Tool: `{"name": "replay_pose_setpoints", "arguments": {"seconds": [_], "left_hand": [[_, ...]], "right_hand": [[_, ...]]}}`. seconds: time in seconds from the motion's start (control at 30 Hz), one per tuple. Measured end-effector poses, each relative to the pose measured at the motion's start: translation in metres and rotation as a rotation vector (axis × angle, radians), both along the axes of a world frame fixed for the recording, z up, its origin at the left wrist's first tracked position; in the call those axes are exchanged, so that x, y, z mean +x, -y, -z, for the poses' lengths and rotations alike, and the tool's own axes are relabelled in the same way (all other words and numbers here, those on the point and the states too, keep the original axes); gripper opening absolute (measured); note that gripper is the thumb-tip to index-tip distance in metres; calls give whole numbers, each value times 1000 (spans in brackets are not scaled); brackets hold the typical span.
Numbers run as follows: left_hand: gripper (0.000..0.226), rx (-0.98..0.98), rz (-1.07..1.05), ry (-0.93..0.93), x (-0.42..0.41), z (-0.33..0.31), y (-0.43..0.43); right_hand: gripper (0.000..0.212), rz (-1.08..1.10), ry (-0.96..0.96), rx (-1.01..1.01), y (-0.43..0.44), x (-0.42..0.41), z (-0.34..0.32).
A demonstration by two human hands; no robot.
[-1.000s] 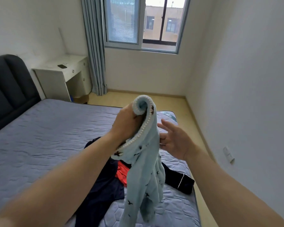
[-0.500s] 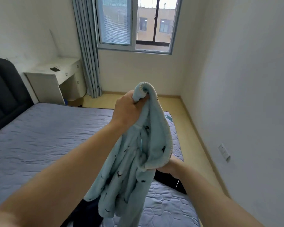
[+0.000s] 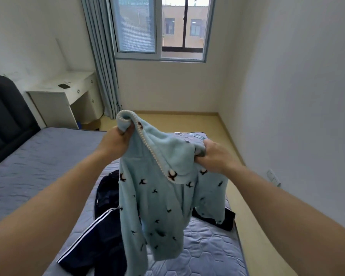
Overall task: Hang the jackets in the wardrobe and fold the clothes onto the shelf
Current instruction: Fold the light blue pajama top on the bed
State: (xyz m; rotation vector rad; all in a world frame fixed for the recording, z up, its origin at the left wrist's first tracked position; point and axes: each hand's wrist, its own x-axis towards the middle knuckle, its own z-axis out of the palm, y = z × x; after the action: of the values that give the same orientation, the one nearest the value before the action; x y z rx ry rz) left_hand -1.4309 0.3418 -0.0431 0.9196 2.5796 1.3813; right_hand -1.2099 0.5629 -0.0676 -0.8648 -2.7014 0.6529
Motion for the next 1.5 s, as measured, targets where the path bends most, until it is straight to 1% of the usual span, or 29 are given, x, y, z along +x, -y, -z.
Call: {"name": "replay_pose_setpoints", "arguments": {"seconds": [0.07, 0.13, 0.17, 0.27, 0.3, 0.37, 0.43, 0.47, 0.5, 0.57, 0.6, 0.63, 0.67, 0.73, 0.8, 0.83, 0.9, 0.97, 1.0, 1.03, 1.07, 1.1, 1.17, 1.23, 1.3, 1.33, 1.4, 1.43, 1.5], "left_hand": [[47, 38, 2, 141, -4, 6, 5], [56, 155, 10, 375, -4, 10, 8], [61, 174, 9, 443, -4, 12, 8], [60, 93, 23, 460, 1, 21, 2], [56, 72, 39, 469, 5, 24, -1], [56, 64, 141, 535, 15, 26, -3], [64, 49, 377, 578, 23, 26, -1], [66, -12, 491, 553, 26, 26, 0], [63, -132, 556, 475, 28, 27, 0], [42, -512, 525, 128, 31, 35, -5], [31, -619, 489, -66, 34, 37, -8], [28, -605, 455, -209, 34, 43, -12], [26, -501, 422, -271, 35, 47, -13], [20, -264, 263, -260, 30, 54, -12], [11, -170, 69, -233, 20, 58, -11], [12, -145, 9, -163, 17, 62, -12], [20, -107, -45, 98, 13, 69, -13], [20, -167, -59, 333, 10, 76, -13], [14, -206, -55, 384, 9, 77, -12], [8, -249, -45, 364, 7, 74, -10], [6, -293, -25, 248, 6, 70, -7], [12, -330, 20, 52, 4, 64, -3], [25, -401, 211, -308, 2, 54, 6], [35, -550, 376, -485, -2, 49, 9], [45, -619, 393, -532, -10, 48, 7], [46, -561, 363, -502, -13, 46, 6], [41, -390, 249, -425, -17, 46, 7], [37, -347, 174, -399, -19, 47, 8], [28, -366, 36, -349, -21, 52, 10]], "right_hand": [[49, -47, 113, 84, -7, 3, -11], [55, -145, 225, 89, -12, 5, -21], [52, -197, 280, 57, -14, 5, -26], [32, -245, 404, 10, -23, 7, -32], [31, -213, 392, 27, -25, 8, -32], [35, -103, 269, 64, -31, 11, -33], [40, -22, 111, 83, -36, 16, -33], [42, 6, 38, 82, -36, 19, -33], [43, 35, -22, 80, -36, 23, -32], [42, 94, -81, 92, -35, 33, -28], [41, 119, -73, 118, -35, 37, -26], [41, 136, -41, 161, -34, 42, -24], [42, 142, 6, 217, -33, 45, -23], [45, 146, 122, 312, -33, 51, -20], [47, 133, 232, 342, -31, 52, -19], [49, 119, 273, 334, -30, 52, -19], [50, 78, 298, 284, -29, 52, -19], [49, 25, 287, 157, -31, 55, -22], [44, 0, 282, 49, -33, 58, -24], [34, -16, 280, -66, -36, 63, -26], [23, -22, 282, -157, -39, 69, -26], [18, -18, 278, -197, -44, 75, -26], [21, 31, 241, -139, -54, 84, -20], [26, 100, 180, -24, -60, 86, -11], [28, 125, 142, 40, -61, 85, -3], [27, 129, 138, 67, -60, 86, 0], [25, 159, 116, 133, -59, 87, 3], [24, 185, 99, 154, -59, 88, 5], [26, 246, 101, 151, -59, 88, 6]]}}
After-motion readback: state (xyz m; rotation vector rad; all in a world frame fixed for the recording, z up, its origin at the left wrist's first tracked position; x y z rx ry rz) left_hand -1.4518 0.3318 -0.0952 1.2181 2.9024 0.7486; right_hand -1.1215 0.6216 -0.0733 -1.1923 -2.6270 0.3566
